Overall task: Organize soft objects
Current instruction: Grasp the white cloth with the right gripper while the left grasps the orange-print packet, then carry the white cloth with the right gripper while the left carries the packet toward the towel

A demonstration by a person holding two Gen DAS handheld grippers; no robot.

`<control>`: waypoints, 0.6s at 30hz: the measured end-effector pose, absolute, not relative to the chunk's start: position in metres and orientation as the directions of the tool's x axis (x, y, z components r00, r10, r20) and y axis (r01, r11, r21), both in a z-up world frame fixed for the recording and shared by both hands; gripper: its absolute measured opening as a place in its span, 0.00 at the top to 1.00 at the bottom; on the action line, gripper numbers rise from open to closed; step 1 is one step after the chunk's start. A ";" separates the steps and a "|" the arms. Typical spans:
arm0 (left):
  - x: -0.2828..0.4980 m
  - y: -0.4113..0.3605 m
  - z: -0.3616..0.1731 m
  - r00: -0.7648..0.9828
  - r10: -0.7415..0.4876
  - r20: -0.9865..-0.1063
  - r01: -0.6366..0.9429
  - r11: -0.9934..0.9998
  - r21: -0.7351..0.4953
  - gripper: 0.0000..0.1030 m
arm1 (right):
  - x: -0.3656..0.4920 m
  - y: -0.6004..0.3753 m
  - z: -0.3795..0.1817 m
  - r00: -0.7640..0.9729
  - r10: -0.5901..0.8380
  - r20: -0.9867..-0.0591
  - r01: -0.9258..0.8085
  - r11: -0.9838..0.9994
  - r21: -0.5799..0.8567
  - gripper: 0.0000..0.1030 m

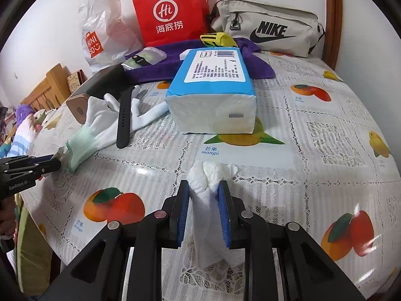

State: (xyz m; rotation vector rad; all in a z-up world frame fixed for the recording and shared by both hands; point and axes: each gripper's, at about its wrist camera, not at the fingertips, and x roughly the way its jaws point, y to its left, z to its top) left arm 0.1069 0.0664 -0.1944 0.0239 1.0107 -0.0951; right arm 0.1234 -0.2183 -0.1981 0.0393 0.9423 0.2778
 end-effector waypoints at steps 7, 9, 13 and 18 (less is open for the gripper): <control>0.107 0.077 -0.180 0.550 -0.078 -0.832 0.061 0.997 -0.053 0.92 | 0.122 -0.220 -0.193 0.550 0.254 -0.796 -0.219 0.963 0.156 0.78; 0.108 0.080 -0.176 0.559 -0.080 -0.826 0.056 0.997 -0.058 0.92 | 0.123 -0.219 -0.190 0.552 0.256 -0.794 -0.221 0.963 0.157 0.78; 0.112 0.087 -0.169 0.568 -0.066 -0.820 0.037 0.998 -0.055 0.93 | 0.125 -0.218 -0.184 0.557 0.255 -0.791 -0.224 0.963 0.153 0.78; 0.116 0.092 -0.156 0.585 -0.079 -0.807 0.030 0.997 -0.076 0.93 | 0.129 -0.218 -0.173 0.566 0.252 -0.785 -0.229 0.963 0.144 0.78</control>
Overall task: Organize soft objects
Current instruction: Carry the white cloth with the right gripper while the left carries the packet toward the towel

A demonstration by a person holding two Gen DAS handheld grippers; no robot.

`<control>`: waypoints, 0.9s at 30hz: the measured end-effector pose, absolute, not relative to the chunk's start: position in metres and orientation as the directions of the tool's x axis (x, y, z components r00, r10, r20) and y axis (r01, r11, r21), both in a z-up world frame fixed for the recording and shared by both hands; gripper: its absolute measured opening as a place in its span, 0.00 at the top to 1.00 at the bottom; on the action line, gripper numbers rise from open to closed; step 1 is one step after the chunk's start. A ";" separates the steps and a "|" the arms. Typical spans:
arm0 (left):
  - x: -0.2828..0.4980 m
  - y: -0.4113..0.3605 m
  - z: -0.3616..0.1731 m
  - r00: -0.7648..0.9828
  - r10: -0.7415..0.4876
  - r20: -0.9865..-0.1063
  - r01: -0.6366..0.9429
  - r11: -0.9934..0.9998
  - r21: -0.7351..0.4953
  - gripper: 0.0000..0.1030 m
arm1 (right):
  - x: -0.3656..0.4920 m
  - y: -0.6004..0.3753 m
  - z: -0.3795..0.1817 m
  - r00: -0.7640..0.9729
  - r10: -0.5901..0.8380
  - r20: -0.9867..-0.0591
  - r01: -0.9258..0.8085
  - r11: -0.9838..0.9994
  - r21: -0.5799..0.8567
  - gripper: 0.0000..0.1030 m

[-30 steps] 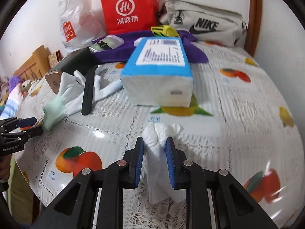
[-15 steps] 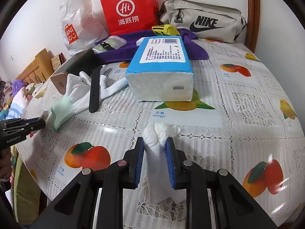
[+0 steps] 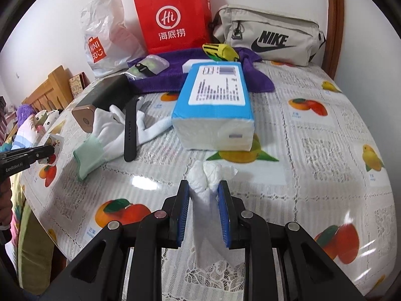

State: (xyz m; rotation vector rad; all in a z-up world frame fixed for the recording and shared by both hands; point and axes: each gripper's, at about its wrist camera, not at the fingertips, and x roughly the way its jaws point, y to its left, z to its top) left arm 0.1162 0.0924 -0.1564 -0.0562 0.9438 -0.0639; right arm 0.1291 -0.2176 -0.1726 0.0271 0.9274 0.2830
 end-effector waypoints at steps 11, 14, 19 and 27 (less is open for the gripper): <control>0.130 0.093 -0.132 0.615 -0.098 -0.782 0.039 0.995 -0.094 0.93 | 0.143 -0.217 -0.146 0.581 0.278 -0.765 -0.252 0.955 0.155 0.78; 0.137 0.092 -0.128 0.619 -0.101 -0.779 0.041 0.994 -0.097 0.93 | 0.147 -0.217 -0.140 0.587 0.289 -0.756 -0.256 0.953 0.165 0.78; 0.149 0.090 -0.118 0.633 -0.113 -0.766 0.042 0.993 -0.112 0.93 | 0.159 -0.216 -0.128 0.596 0.299 -0.746 -0.268 0.949 0.166 0.78; 0.170 0.086 -0.099 0.650 -0.120 -0.750 0.053 0.992 -0.113 0.93 | 0.181 -0.207 -0.110 0.608 0.335 -0.720 -0.310 0.935 0.172 0.78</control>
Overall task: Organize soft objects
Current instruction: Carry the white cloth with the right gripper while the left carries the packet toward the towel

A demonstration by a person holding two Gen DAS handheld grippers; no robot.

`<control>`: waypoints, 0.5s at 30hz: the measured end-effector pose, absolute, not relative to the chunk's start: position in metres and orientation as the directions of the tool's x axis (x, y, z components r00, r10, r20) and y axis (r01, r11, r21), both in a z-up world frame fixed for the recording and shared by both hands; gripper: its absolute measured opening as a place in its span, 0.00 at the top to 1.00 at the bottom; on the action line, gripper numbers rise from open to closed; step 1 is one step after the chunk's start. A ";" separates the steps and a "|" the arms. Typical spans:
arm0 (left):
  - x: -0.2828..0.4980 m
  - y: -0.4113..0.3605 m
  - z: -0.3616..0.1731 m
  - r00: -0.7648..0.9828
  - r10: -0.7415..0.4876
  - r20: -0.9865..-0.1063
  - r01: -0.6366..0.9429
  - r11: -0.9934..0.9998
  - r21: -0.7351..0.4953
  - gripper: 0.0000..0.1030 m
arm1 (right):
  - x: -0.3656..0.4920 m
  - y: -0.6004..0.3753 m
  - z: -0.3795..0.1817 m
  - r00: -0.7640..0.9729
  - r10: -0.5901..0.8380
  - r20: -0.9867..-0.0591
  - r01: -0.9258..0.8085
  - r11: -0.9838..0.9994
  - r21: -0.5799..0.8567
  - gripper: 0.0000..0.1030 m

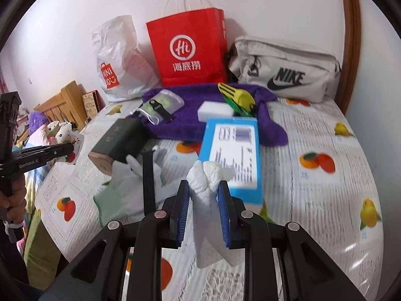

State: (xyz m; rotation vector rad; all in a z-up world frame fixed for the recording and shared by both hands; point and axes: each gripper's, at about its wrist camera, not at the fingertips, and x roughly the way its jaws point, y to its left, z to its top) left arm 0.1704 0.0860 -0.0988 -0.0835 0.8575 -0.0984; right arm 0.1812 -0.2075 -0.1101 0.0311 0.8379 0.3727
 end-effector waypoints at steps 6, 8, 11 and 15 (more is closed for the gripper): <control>0.189 0.085 -0.085 0.664 -0.104 -0.741 0.055 0.994 -0.090 0.93 | 0.205 -0.195 -0.097 0.624 0.357 -0.695 -0.344 0.924 0.165 0.78; 0.195 0.085 -0.083 0.665 -0.101 -0.740 0.051 0.995 -0.090 0.93 | 0.214 -0.191 -0.094 0.627 0.360 -0.691 -0.351 0.922 0.162 0.78; 0.206 0.086 -0.083 0.663 -0.099 -0.742 0.041 0.995 -0.096 0.93 | 0.230 -0.185 -0.092 0.622 0.359 -0.696 -0.351 0.922 0.162 0.78; 0.223 0.086 -0.085 0.658 -0.108 -0.745 0.038 0.993 -0.110 0.93 | 0.247 -0.175 -0.090 0.621 0.356 -0.698 -0.355 0.922 0.154 0.78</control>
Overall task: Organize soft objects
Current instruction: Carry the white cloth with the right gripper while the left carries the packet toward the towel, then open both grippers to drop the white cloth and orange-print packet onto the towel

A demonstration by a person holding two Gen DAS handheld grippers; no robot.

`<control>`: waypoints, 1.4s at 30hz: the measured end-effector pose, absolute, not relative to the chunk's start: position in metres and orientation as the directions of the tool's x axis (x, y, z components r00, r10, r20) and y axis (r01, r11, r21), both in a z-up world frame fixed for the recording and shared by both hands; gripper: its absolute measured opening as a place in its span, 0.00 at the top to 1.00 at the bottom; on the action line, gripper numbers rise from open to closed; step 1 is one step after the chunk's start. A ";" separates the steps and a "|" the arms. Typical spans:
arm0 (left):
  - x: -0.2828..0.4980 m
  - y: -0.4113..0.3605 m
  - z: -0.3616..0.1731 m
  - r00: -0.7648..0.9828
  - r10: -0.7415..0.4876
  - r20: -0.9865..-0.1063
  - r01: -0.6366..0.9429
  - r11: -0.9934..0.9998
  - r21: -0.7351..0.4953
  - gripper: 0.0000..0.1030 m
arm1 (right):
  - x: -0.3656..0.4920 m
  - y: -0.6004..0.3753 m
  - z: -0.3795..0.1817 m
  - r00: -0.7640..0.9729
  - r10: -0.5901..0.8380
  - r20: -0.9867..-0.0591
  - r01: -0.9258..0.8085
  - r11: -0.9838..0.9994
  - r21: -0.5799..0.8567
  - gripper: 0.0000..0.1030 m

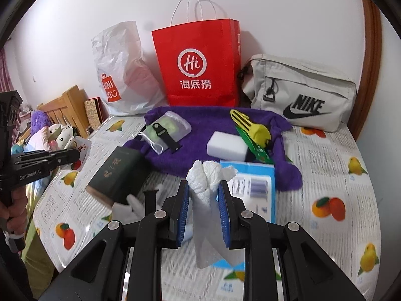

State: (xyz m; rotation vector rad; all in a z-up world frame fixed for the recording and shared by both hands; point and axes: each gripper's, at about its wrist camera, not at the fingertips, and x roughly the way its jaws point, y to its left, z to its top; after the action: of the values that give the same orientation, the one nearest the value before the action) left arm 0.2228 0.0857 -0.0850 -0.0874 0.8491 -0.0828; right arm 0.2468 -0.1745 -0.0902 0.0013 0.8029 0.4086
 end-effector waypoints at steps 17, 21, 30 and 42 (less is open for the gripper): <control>0.282 0.083 -0.095 0.647 -0.113 -0.754 0.030 0.992 -0.122 0.92 | 0.306 -0.160 -0.089 0.621 0.372 -0.690 -0.368 0.916 0.162 0.78; 0.296 0.084 -0.098 0.645 -0.119 -0.755 0.024 0.990 -0.136 0.92 | 0.322 -0.160 -0.090 0.623 0.366 -0.691 -0.370 0.916 0.152 0.78; 0.328 0.082 -0.107 0.630 -0.128 -0.766 0.026 0.989 -0.144 0.92 | 0.353 -0.153 -0.108 0.582 0.391 -0.713 -0.384 0.905 0.183 0.78; 0.371 0.076 -0.125 0.586 -0.146 -0.797 0.042 0.988 -0.151 0.92 | 0.398 -0.140 -0.128 0.531 0.377 -0.759 -0.414 0.897 0.156 0.78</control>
State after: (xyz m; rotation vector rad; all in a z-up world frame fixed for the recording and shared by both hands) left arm 0.3714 0.0758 -0.1254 -0.1201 0.9384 -0.1099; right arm 0.3983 -0.1405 -0.1284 -0.0452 0.8942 0.4719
